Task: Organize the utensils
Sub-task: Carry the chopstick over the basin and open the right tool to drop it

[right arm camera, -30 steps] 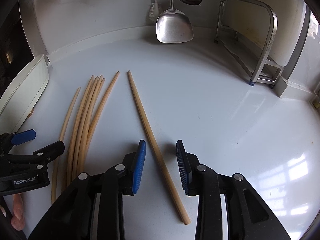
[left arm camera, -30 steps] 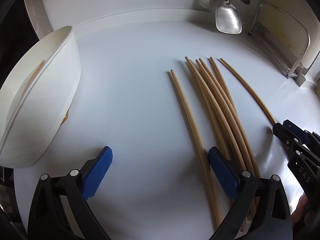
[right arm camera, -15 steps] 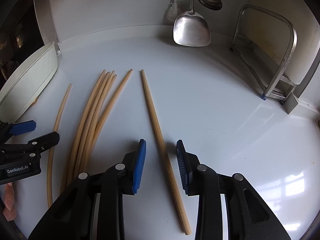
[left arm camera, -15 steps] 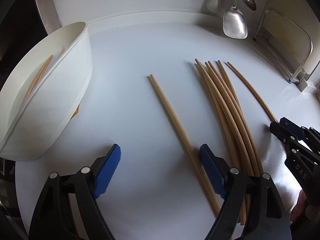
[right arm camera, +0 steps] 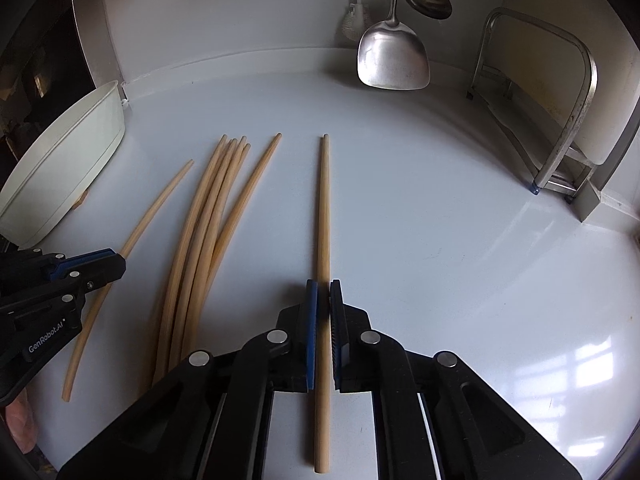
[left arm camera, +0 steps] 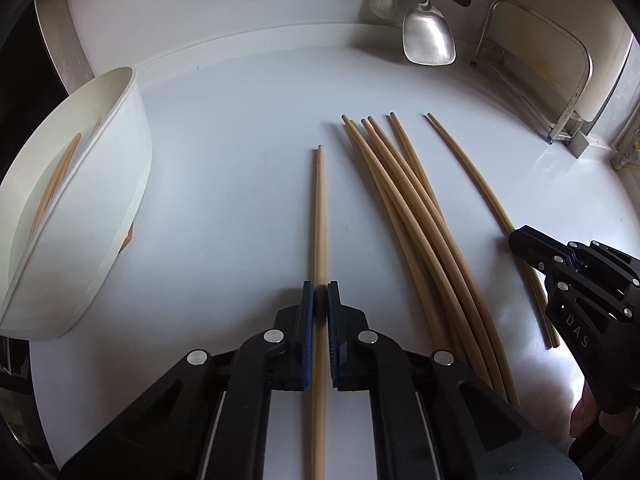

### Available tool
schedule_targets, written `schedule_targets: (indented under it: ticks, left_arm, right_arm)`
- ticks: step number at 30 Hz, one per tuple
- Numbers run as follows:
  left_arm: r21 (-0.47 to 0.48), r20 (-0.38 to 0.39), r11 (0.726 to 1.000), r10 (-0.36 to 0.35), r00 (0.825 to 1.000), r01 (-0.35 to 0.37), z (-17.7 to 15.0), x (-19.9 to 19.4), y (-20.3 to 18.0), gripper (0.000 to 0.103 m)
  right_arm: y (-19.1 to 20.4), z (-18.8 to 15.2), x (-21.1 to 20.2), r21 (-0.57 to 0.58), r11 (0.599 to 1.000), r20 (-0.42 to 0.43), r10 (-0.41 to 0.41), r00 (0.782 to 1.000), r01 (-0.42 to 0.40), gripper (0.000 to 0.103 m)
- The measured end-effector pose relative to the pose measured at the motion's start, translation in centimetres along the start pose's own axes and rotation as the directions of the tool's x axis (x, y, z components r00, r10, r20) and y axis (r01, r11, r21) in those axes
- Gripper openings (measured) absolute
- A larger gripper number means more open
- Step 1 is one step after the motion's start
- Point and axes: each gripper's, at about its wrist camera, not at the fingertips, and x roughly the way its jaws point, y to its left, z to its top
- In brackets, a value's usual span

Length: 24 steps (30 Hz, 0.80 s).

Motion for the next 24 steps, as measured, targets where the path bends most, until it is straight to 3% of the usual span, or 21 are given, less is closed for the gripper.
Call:
schedule_targets:
  ticks: [7,15,19,24]
  left_arm:
    - [-0.014,-0.024,0.999,-0.042,0.999,0.041,0.3,-1.1,0.6,0.007]
    - [-0.026,0.039,0.997,-0.078,0.996,0.079,2.7,-5.5,1.7,0.007]
    - [-0.044,0.091,0.996,-0.073,0.993,0.078,4.2,-8.6,4.0,0.007]
    - [-0.1,0.141,0.994,-0.018,0.99,0.032,5.2,-12.0,9.9,0.007]
  right_arm:
    - [-0.3,0.3,-1.2,0.064,0.997,-0.014,0.033,0.999,-0.032,0.006]
    - [0.4,2.8,-5.3,0.093,0.995,0.022,0.035,0.999,-0.037,0.006]
    - [2.6,4.6,-7.5,0.075,0.995,0.053,0.056,0.997,-0.06,0.006]
    - [7.5,7.8,-9.1,0.023,0.991,0.076,0.127,0.989,-0.129,0.006]
